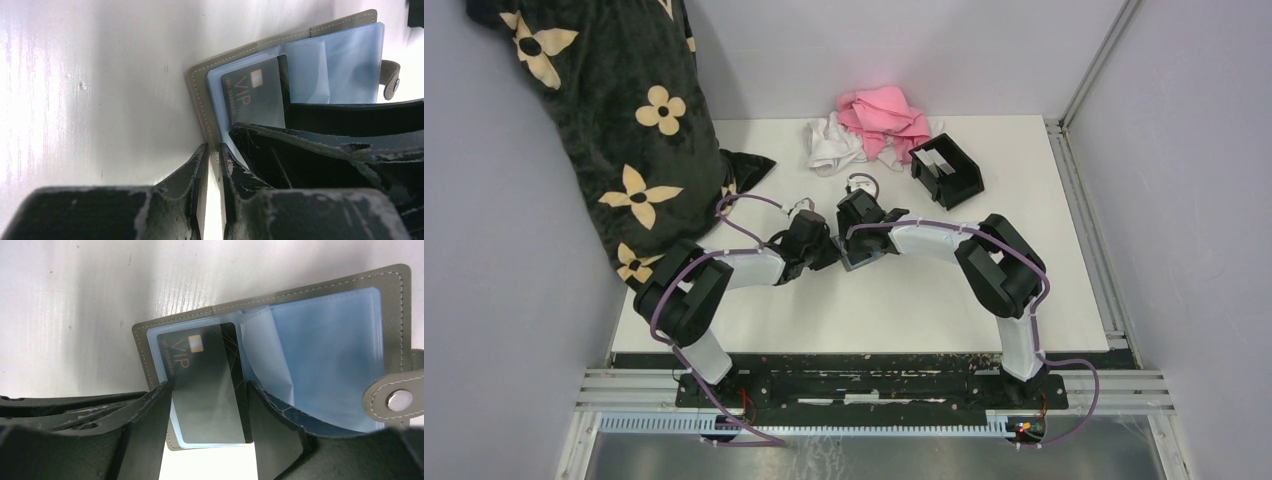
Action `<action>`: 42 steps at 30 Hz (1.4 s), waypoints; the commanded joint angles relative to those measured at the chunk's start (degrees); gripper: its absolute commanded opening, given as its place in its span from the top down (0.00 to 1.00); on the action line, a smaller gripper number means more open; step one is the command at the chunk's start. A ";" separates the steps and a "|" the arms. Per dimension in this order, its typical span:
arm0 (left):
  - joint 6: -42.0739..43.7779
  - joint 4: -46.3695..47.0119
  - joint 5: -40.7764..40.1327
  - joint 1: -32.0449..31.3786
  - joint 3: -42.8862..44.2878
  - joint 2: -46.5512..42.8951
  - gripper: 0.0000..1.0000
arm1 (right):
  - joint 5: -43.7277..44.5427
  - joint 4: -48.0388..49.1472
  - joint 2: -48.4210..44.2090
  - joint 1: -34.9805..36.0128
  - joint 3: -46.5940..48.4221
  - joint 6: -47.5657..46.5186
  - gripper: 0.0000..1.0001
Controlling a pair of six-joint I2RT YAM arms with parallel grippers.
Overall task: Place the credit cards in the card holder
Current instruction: Insert the credit card into the card holder.
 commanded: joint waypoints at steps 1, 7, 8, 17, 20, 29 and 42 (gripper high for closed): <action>-0.91 -3.15 -0.42 0.38 -2.43 2.39 0.79 | -2.72 -15.00 6.16 2.24 -2.96 1.39 0.39; -0.91 -2.86 -0.59 0.82 -3.75 0.70 0.79 | -1.42 -15.43 6.23 2.75 -2.84 1.92 0.48; -0.88 -2.99 -0.58 0.81 -3.92 0.39 0.79 | -1.28 -15.45 6.18 2.84 -2.82 1.92 0.48; -1.00 -3.35 -1.19 1.34 -5.67 -2.04 0.79 | 0.47 -16.72 3.93 3.48 -2.08 1.34 0.37; -1.05 -3.83 -1.39 1.43 -5.92 -3.62 0.78 | 0.99 -17.22 2.67 3.48 -1.68 0.91 0.35; -0.65 -6.38 -4.71 1.56 -6.67 -9.52 0.76 | 2.03 -17.62 -1.91 3.56 -1.23 -0.29 0.34; -1.46 -8.33 -7.28 1.61 -7.41 -14.36 0.75 | 2.59 -17.67 -6.82 4.52 0.43 -2.55 0.33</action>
